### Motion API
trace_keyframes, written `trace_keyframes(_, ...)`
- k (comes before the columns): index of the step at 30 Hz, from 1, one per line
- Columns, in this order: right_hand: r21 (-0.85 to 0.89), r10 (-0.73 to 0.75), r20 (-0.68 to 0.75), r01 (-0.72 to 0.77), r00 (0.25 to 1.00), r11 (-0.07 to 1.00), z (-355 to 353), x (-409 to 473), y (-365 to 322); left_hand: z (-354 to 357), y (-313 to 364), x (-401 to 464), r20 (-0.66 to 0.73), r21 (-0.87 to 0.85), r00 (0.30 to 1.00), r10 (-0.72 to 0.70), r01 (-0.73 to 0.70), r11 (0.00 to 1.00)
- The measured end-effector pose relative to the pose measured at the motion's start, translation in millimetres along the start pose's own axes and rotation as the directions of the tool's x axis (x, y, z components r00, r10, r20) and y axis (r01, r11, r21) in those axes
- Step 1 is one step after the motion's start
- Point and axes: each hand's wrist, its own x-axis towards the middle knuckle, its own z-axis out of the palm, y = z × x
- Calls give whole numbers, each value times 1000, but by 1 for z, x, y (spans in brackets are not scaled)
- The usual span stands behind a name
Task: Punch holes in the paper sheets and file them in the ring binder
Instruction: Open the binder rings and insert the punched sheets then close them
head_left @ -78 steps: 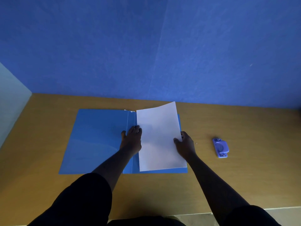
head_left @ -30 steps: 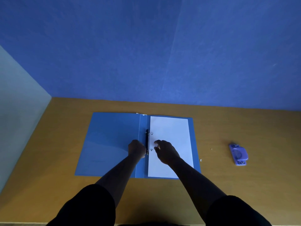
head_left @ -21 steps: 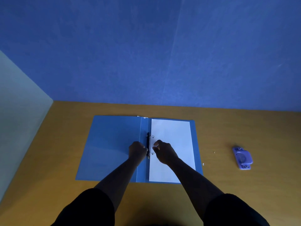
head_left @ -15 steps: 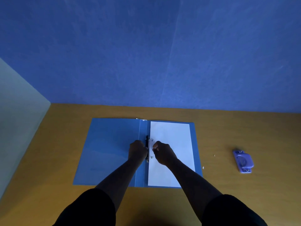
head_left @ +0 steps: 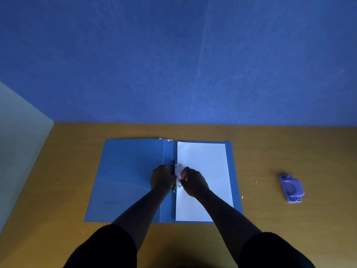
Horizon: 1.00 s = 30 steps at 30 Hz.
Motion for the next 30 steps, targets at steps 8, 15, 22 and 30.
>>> trace_keyframes(8, 15, -96, 21, 96, 995, 995, -3, -4, 7, -1, -1, -4, 28, 64, 1000, -10, 8, 998)
trace_keyframes(15, 9, -164, 63, 164, 984, 986, -10, -9, 10, -14, -1, -9, 181, -102, 979, -95, 115, 988)
trace_keyframes(22, 156, -153, 99, 136, 983, 978, -10, -11, 19, -18, -14, -9, 351, -345, 926, -139, 266, 900)
trace_keyframes(30, 243, -148, 73, 126, 986, 962, -3, -11, 23, -14, -16, -7, 296, -338, 944, -148, 248, 908)
